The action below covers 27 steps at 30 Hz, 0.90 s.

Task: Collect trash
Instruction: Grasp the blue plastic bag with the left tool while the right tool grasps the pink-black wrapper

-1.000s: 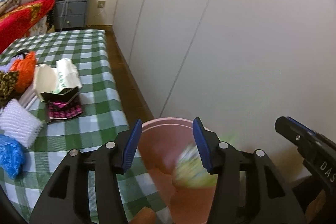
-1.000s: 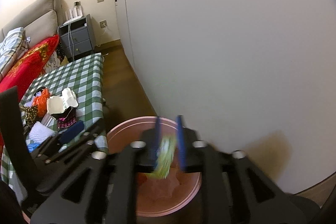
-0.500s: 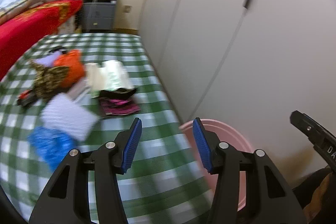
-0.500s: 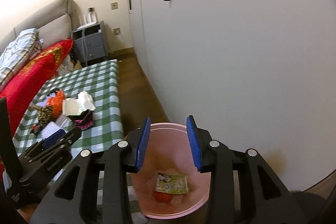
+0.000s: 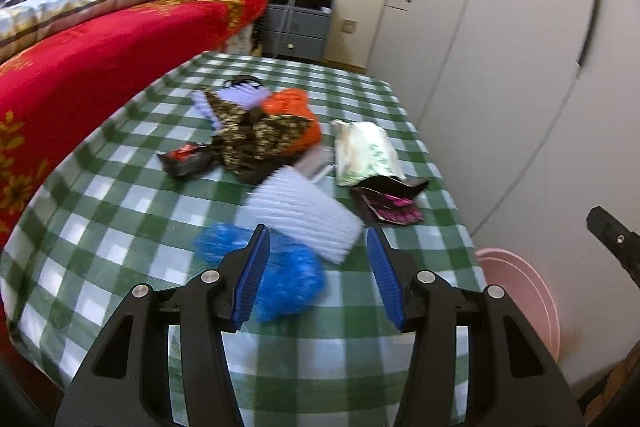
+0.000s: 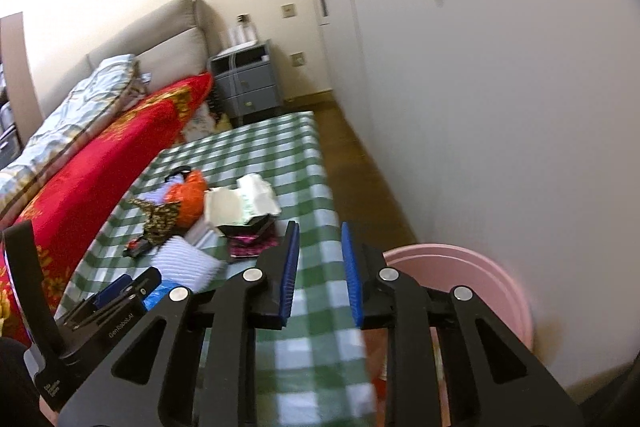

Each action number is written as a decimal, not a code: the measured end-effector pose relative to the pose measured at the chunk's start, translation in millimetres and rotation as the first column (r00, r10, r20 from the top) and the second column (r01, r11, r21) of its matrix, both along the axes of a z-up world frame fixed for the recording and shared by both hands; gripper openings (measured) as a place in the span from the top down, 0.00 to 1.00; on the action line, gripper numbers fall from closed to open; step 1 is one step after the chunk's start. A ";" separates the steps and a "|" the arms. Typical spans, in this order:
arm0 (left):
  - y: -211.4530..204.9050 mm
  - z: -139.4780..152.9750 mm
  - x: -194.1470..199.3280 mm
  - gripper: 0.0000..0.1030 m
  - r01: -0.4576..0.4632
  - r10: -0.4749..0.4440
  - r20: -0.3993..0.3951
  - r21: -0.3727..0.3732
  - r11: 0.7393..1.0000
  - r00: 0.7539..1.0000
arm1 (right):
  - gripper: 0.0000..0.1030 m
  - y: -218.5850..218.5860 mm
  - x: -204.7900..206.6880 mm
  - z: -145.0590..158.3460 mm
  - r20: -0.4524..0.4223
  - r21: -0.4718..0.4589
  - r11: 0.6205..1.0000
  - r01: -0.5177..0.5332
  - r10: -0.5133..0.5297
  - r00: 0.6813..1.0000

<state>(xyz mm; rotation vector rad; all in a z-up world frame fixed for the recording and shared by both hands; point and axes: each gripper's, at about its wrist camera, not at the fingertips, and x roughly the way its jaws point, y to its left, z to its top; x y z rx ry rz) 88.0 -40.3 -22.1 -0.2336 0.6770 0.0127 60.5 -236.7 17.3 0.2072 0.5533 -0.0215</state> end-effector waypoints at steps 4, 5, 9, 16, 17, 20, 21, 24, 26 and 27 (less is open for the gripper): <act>13.5 -8.9 6.0 0.52 -0.039 0.039 -0.022 0.009 0.999 0.999 | 0.79 12.0 24.5 -9.9 -0.011 0.046 0.998 -0.033 0.034 0.999; 15.9 -11.3 6.3 0.52 -0.046 0.046 -0.028 0.010 0.999 0.999 | 0.78 14.2 30.3 -12.9 -0.015 0.063 0.997 -0.042 0.043 0.999; 26.5 -20.9 8.9 0.52 -0.059 0.060 -0.049 0.021 0.998 0.997 | 0.78 25.2 55.5 -26.2 -0.030 0.128 0.989 -0.078 0.083 0.996; 47.1 -38.5 14.5 0.52 -0.102 0.096 -0.122 -0.042 0.994 0.988 | 0.70 37.1 95.7 -50.7 -0.077 0.200 0.976 -0.091 0.108 0.991; 45.5 -38.9 16.5 0.52 -0.095 0.091 -0.123 -0.028 0.995 0.988 | 0.69 37.9 101.4 -55.1 -0.086 0.212 0.974 -0.087 0.107 0.991; 46.0 -40.9 19.8 0.52 -0.095 0.089 -0.134 -0.041 0.995 0.987 | 0.62 39.4 115.0 -66.2 -0.109 0.245 0.966 -0.081 0.111 0.988; 47.0 -42.6 20.7 0.52 -0.099 0.092 -0.143 -0.044 0.994 0.985 | 0.61 40.2 118.2 -68.3 -0.114 0.250 0.965 -0.080 0.111 0.987; 46.9 -46.9 24.0 0.52 -0.098 0.089 -0.165 -0.047 0.994 0.982 | 0.61 43.7 132.5 -78.8 -0.137 0.269 0.960 -0.079 0.119 0.983; 45.8 -50.0 25.3 0.57 -0.088 0.077 -0.176 -0.056 0.995 0.981 | 0.61 44.4 139.6 -83.7 -0.147 0.284 0.956 -0.075 0.121 0.982; 44.6 -51.0 25.9 0.64 -0.080 0.069 -0.179 -0.055 0.995 0.981 | 0.61 44.2 143.0 -85.4 -0.151 0.292 0.954 -0.071 0.119 0.981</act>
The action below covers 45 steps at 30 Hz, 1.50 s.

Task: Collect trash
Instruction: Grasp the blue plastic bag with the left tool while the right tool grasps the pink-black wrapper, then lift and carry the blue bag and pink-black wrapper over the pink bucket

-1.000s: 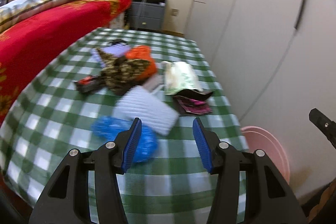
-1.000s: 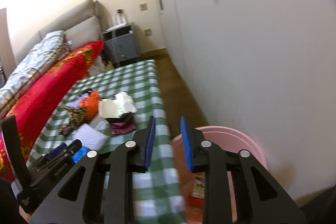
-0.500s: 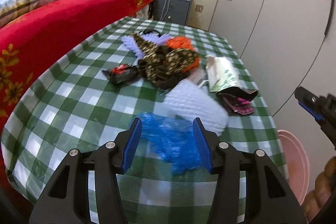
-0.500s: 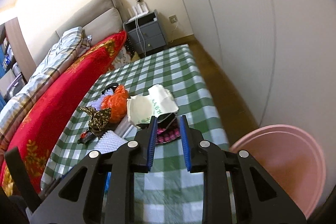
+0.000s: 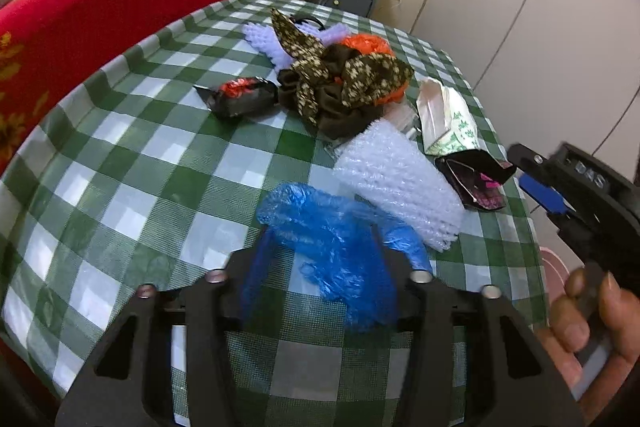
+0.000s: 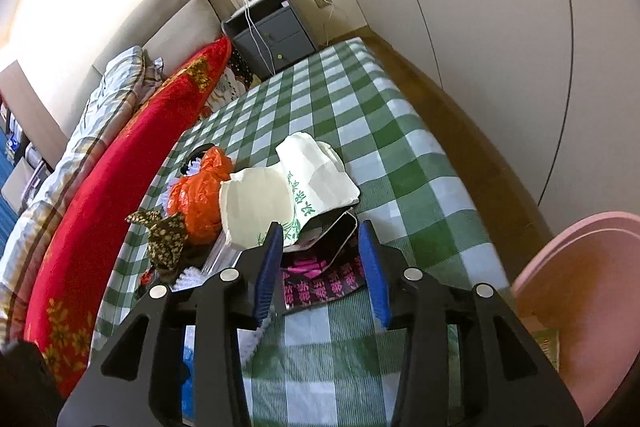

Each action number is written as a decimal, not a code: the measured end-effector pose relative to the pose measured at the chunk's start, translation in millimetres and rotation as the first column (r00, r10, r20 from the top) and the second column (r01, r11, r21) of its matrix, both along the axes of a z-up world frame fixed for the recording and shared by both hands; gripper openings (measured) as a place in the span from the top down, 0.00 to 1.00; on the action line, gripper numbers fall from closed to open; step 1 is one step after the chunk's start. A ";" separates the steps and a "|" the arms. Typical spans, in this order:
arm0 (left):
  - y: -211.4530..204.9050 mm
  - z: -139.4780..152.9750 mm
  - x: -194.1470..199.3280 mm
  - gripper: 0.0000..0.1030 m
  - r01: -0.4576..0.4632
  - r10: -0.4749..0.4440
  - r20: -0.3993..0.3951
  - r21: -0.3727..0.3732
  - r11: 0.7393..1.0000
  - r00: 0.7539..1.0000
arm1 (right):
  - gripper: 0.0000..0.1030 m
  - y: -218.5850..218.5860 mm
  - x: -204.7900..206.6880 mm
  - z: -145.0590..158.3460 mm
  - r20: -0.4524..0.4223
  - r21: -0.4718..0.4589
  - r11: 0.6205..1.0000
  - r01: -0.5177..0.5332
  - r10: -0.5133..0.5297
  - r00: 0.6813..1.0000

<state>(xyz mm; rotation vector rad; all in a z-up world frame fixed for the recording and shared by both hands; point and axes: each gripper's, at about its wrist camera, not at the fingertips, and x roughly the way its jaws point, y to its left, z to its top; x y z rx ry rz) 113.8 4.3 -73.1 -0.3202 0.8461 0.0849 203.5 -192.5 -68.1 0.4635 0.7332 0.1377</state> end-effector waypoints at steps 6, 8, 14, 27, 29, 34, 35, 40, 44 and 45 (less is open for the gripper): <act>-1.6 0.3 4.7 0.85 0.019 -0.019 0.005 -0.007 1.000 1.000 | 0.66 4.4 9.4 -9.4 -0.031 -0.003 1.000 -0.012 0.012 0.999; 0.6 0.7 5.4 0.87 0.014 -0.014 0.005 -0.011 1.000 1.000 | 0.76 7.7 10.0 -10.1 -0.033 -0.015 1.000 -0.022 0.021 0.999; 6.7 5.0 2.6 0.90 -0.012 0.012 0.019 -0.007 1.000 1.000 | 0.87 13.3 4.8 -5.7 -0.019 -0.032 0.998 -0.053 0.052 0.998; 6.7 18.8 -6.4 0.94 -0.010 0.008 0.069 0.042 0.999 0.998 | 0.93 32.2 -41.5 29.8 0.047 -0.192 0.972 -0.132 0.144 0.989; 6.5 22.5 -8.4 0.94 -0.009 0.005 0.079 0.047 0.999 0.997 | 0.93 33.1 -50.1 35.5 0.061 -0.218 0.967 -0.132 0.149 0.987; 2.4 28.4 -16.1 0.95 0.009 -0.017 0.103 0.076 0.997 0.995 | 0.93 32.4 -68.5 54.0 0.100 -0.258 0.958 -0.127 0.157 0.983; 2.1 29.0 -17.4 0.95 0.013 -0.022 0.105 0.080 0.997 0.994 | 0.93 32.4 -72.2 57.5 0.107 -0.263 0.956 -0.125 0.158 0.982; -0.5 32.7 -26.5 0.95 0.033 -0.044 0.120 0.092 0.995 0.992 | 0.93 33.3 -86.9 67.2 0.123 -0.293 0.948 -0.124 0.166 0.978; 1.4 39.4 -33.4 0.95 0.036 -0.049 0.142 0.089 0.995 0.989 | 0.93 31.1 -100.6 74.5 0.138 -0.325 0.939 -0.114 0.167 0.976; 1.9 40.7 -34.7 0.95 0.035 -0.048 0.146 0.089 0.995 0.988 | 0.93 30.5 -103.3 76.3 0.141 -0.331 0.937 -0.111 0.166 0.976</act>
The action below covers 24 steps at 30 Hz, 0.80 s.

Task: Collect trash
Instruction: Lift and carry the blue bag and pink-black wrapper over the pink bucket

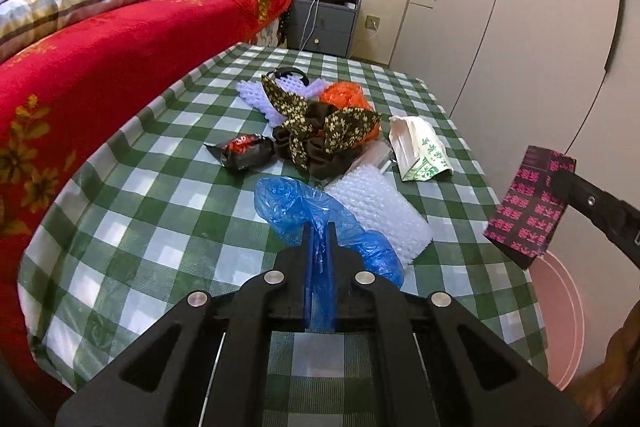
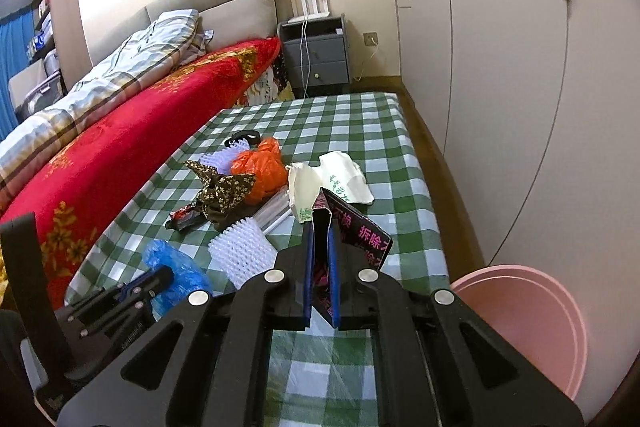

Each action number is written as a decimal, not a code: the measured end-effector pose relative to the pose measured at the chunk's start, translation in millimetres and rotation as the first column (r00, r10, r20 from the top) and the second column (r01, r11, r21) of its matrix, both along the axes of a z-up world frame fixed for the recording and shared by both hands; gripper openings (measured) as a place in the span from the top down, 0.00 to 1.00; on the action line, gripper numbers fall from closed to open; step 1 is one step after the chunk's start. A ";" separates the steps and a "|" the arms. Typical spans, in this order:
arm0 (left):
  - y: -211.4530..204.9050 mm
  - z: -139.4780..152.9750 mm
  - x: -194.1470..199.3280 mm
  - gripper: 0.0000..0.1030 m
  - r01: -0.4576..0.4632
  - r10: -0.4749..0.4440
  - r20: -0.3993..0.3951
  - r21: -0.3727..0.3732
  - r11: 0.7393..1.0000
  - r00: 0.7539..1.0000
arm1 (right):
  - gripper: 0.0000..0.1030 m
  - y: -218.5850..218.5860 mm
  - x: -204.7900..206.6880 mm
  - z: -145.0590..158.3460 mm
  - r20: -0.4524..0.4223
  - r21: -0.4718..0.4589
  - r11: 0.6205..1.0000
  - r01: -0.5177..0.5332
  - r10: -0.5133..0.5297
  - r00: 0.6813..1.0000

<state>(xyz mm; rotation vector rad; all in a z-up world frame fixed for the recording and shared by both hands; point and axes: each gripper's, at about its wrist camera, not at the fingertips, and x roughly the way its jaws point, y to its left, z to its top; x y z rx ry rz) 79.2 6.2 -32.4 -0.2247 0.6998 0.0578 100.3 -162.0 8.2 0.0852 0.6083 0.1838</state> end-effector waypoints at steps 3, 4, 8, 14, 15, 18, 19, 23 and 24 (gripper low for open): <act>0.5 2.6 -3.7 0.95 0.002 -0.002 0.009 0.004 1.000 1.000 | 0.93 -2.6 -7.3 5.6 0.014 -0.018 1.000 0.005 -0.005 1.000; 0.4 3.2 -4.9 0.95 0.003 -0.003 0.012 0.006 1.000 1.000 | 0.93 -2.3 -9.3 6.9 0.018 -0.024 1.000 0.006 -0.006 1.000; 0.3 5.4 -7.1 0.95 0.011 -0.011 0.019 0.007 1.000 1.000 | 0.93 -5.7 -21.1 13.4 0.037 -0.056 0.998 0.012 -0.010 0.999; 0.7 10.0 -12.6 0.95 0.023 -0.023 0.034 -0.010 1.000 0.999 | 0.93 -13.9 -35.3 19.1 0.043 -0.076 0.997 0.027 -0.024 0.999; 0.3 11.1 -13.9 0.95 0.026 -0.025 0.038 -0.012 1.000 0.999 | 0.93 -15.6 -37.9 20.3 0.045 -0.078 0.996 0.030 -0.027 0.999; -1.4 12.3 -15.9 0.95 0.033 -0.033 0.043 -0.013 0.999 0.999 | 0.93 -19.9 -43.9 22.9 0.049 -0.082 0.996 0.036 -0.032 0.998; -1.7 12.5 -16.4 0.95 0.036 -0.035 0.044 -0.012 0.999 0.998 | 0.93 -21.2 -45.5 23.8 0.050 -0.083 0.996 0.037 -0.033 0.998; -5.0 14.9 -19.1 0.95 0.048 -0.047 0.051 -0.006 0.999 0.998 | 0.93 -26.7 -53.7 27.9 0.056 -0.088 0.995 0.041 -0.036 0.998; -5.5 16.0 -20.2 0.95 0.049 -0.049 0.055 -0.005 0.999 0.997 | 0.93 -27.8 -55.2 28.8 0.056 -0.089 0.995 0.042 -0.037 0.998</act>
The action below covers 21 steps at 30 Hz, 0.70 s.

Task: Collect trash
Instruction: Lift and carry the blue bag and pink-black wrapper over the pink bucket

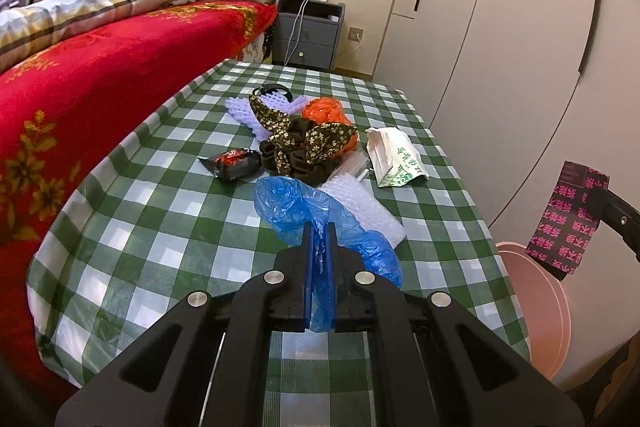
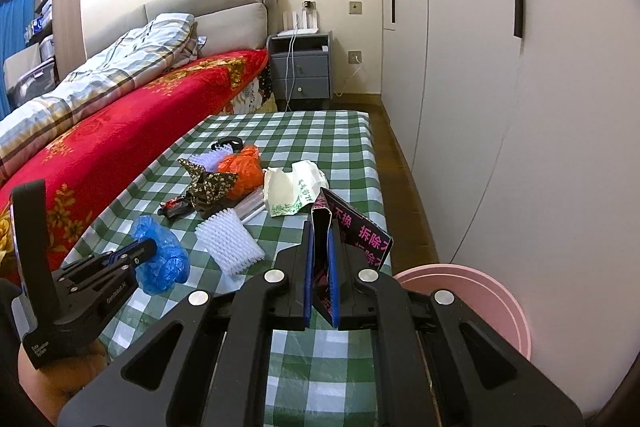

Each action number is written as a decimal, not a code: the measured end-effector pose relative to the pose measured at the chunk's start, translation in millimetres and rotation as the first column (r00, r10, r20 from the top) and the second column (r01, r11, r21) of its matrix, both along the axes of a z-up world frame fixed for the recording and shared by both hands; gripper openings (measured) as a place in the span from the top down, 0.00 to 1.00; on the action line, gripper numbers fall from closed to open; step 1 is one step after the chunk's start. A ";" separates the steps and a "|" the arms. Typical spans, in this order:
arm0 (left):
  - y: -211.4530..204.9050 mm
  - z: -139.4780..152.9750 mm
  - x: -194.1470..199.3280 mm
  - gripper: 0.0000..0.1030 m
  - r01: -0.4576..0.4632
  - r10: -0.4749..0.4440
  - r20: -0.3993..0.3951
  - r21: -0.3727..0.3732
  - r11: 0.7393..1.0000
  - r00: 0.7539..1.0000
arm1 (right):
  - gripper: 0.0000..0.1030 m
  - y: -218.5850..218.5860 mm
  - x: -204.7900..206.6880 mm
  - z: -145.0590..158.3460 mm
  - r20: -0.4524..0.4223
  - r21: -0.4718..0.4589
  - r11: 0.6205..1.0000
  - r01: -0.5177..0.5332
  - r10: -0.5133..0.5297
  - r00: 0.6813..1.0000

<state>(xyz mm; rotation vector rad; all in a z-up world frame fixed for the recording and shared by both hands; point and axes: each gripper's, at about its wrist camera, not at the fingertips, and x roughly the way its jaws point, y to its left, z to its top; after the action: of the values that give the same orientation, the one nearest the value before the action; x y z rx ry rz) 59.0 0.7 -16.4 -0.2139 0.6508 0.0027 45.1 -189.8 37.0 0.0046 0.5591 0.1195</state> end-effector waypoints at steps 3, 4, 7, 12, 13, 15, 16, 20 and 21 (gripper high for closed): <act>-0.9 3.3 -2.8 0.95 0.004 -0.004 0.009 0.005 1.000 1.000 | 0.93 -2.3 -4.0 2.7 0.003 -0.003 1.000 0.004 -0.004 1.000; -1.9 4.5 -3.9 0.95 0.007 -0.007 0.013 0.007 1.000 1.000 | 0.93 -3.6 -5.6 3.3 0.004 -0.004 1.000 0.005 -0.005 1.000; -4.6 6.6 -6.2 0.95 0.015 -0.015 0.018 0.012 1.000 1.000 | 0.93 -6.8 -10.8 5.5 0.005 -0.005 1.000 0.009 -0.009 1.000; -9.9 9.8 -9.3 0.95 0.028 -0.029 0.028 0.018 0.999 0.999 | 0.93 -13.5 -20.8 10.3 0.013 -0.010 1.000 0.018 -0.017 1.000; -11.4 10.3 -9.7 0.95 0.033 -0.033 0.030 0.019 0.999 0.999 | 0.93 -13.8 -22.0 11.5 0.014 -0.011 1.000 0.019 -0.019 1.000; -13.6 10.6 -10.7 0.95 0.039 -0.040 0.032 0.020 0.999 0.999 | 0.93 -14.4 -25.0 12.7 0.016 -0.016 1.000 0.024 -0.024 1.000; -15.2 10.8 -10.8 0.95 0.043 -0.044 0.033 0.020 0.999 0.998 | 0.93 -15.7 -26.7 13.2 0.017 -0.018 0.999 0.028 -0.028 0.999; -20.7 12.7 -11.1 0.95 0.058 -0.059 0.039 0.025 0.998 0.998 | 0.93 -21.1 -31.0 13.8 0.011 -0.019 0.999 0.042 -0.042 0.999; -22.5 13.3 -11.4 0.95 0.062 -0.063 0.041 0.027 0.998 0.997 | 0.93 -22.1 -31.9 13.9 0.010 -0.018 0.999 0.045 -0.045 0.999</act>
<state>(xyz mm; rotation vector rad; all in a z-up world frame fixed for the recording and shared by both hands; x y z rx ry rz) 47.6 -21.8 -3.1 -0.1681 0.6150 -0.0535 13.2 -211.9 50.9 -0.0012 0.5506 0.0708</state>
